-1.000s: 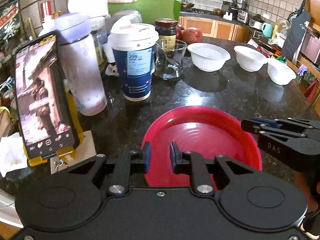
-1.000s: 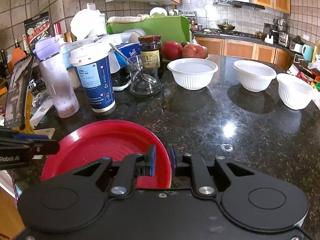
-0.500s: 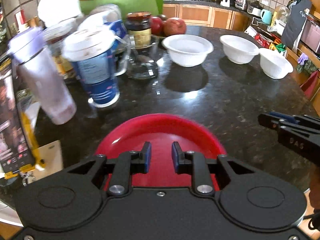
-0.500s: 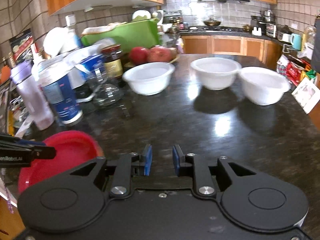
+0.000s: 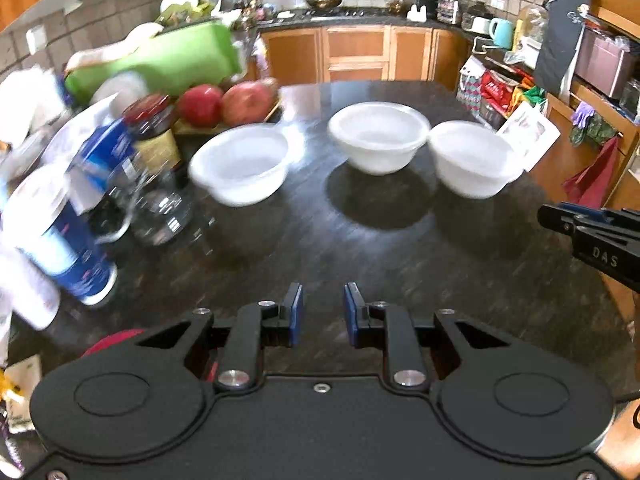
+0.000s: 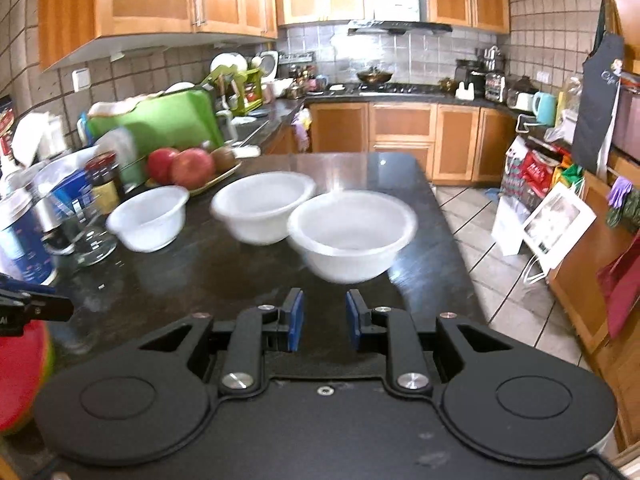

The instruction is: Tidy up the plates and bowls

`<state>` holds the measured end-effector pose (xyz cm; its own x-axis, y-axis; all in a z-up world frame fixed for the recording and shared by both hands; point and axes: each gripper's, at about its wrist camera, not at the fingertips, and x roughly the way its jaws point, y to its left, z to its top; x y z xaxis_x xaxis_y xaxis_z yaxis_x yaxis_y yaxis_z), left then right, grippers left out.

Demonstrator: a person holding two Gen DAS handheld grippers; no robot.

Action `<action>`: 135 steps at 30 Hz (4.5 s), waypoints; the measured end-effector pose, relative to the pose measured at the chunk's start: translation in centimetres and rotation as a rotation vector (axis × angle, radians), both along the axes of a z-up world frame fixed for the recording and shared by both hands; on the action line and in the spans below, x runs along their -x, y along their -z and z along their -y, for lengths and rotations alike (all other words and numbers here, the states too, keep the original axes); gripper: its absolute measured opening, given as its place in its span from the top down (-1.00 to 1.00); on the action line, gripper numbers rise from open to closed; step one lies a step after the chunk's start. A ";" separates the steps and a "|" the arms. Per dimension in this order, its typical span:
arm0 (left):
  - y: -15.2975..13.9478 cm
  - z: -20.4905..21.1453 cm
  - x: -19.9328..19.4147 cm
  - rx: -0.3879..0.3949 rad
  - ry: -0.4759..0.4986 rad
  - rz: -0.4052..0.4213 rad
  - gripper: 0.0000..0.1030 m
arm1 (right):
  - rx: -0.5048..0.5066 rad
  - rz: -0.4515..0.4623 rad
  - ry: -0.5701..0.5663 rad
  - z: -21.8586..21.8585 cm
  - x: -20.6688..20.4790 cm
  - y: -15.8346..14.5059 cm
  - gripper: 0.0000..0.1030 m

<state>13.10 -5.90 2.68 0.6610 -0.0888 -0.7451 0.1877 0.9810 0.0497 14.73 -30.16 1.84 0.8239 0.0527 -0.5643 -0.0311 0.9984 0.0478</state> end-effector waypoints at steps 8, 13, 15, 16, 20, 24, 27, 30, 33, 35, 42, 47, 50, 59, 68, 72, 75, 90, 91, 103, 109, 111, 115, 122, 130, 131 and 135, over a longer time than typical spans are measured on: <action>-0.1 5.2 -4.3 0.019 -0.003 0.004 0.36 | -0.018 0.010 -0.010 5.8 -5.7 -0.7 0.54; 0.3 7.3 -7.0 0.039 -0.004 -0.014 0.36 | -0.026 -0.003 -0.017 7.4 -9.4 -0.1 0.54; 0.6 7.9 -7.7 0.048 -0.005 -0.027 0.37 | -0.027 -0.009 -0.028 7.8 -10.5 0.1 0.54; 0.8 8.1 -8.3 0.058 -0.005 -0.036 0.36 | -0.028 -0.013 -0.037 7.9 -11.1 0.3 0.54; 1.0 9.2 -9.6 0.093 0.008 -0.052 0.37 | -0.031 -0.021 -0.064 8.4 -12.5 0.8 0.54; 0.9 10.4 -10.5 0.089 0.015 -0.044 0.37 | -0.041 -0.031 -0.081 8.7 -13.6 1.4 0.54; 1.2 10.9 -11.2 0.101 0.023 -0.052 0.37 | -0.050 -0.040 -0.093 8.8 -14.4 1.8 0.54; 1.6 11.2 -11.7 0.110 0.032 -0.063 0.37 | -0.050 -0.047 -0.110 8.9 -14.8 2.2 0.54; 1.8 11.7 -12.3 0.100 0.035 -0.078 0.37 | -0.044 -0.050 -0.115 8.9 -15.3 2.7 0.54; 2.1 11.9 -12.6 0.094 0.029 -0.090 0.37 | -0.050 -0.059 -0.118 9.1 -15.9 3.0 0.54; 3.0 12.4 -13.8 0.102 0.024 -0.133 0.37 | -0.055 -0.087 -0.127 9.2 -16.7 4.0 0.54; 3.5 13.1 -14.5 0.087 0.032 -0.147 0.37 | -0.058 -0.105 -0.129 8.9 -17.0 4.2 0.55; 3.7 13.1 -14.6 0.083 0.036 -0.159 0.37 | -0.048 -0.107 -0.125 8.6 -16.7 4.1 0.61; 3.2 11.3 -11.5 0.090 0.077 -0.210 0.39 | -0.040 -0.112 -0.137 7.0 -13.0 2.9 0.62; 2.3 7.2 -5.5 0.067 0.118 -0.237 0.39 | -0.050 -0.129 -0.160 2.2 -5.4 2.0 0.61; 1.9 5.2 -3.2 0.058 0.132 -0.233 0.39 | -0.052 -0.136 -0.153 -0.4 -2.2 2.1 0.59; 1.9 3.8 -1.8 0.045 0.144 -0.231 0.40 | -0.063 -0.149 -0.142 -2.2 -0.5 2.3 0.58; 2.5 -0.5 0.3 0.070 0.189 -0.205 0.38 | -0.078 -0.151 -0.047 -7.1 2.4 3.5 0.56; 2.6 -0.6 0.3 0.071 0.194 -0.200 0.38 | -0.077 -0.148 -0.039 -7.0 2.5 3.5 0.56; 2.6 -1.4 0.2 0.089 0.256 -0.196 0.38 | -0.082 -0.108 0.026 -7.1 3.2 3.4 0.49; 1.7 -2.3 0.5 0.103 0.266 -0.176 0.38 | -0.089 -0.069 0.086 -6.7 3.5 2.6 0.48; 1.4 -2.7 0.4 0.110 0.265 -0.169 0.38 | -0.088 -0.058 0.103 -6.6 3.6 2.3 0.48; 0.3 -3.4 0.6 0.120 0.261 -0.143 0.38 | -0.072 -0.018 0.113 -6.4 4.3 0.9 0.48; -2.3 -3.4 -0.3 0.116 0.247 -0.080 0.38 | -0.049 0.033 0.065 -4.1 4.6 -2.6 0.48; -4.7 -1.6 -4.2 0.120 0.178 -0.048 0.38 | -0.162 0.000 0.004 1.3 0.0 -5.5 0.47; -4.8 -1.3 -4.8 0.118 0.162 -0.045 0.38 | -0.143 0.003 -0.005 1.7 -0.9 -5.8 0.47; -4.6 0.1 -7.5 0.105 0.104 -0.052 0.38 | -0.101 -0.012 -0.061 2.8 -4.5 -6.3 0.46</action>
<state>20.58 -5.99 7.32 0.6048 -0.2340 -0.7613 0.2881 0.9554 -0.0647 19.20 -32.98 8.12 0.8108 0.1592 -0.5633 -0.0903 0.9848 0.1484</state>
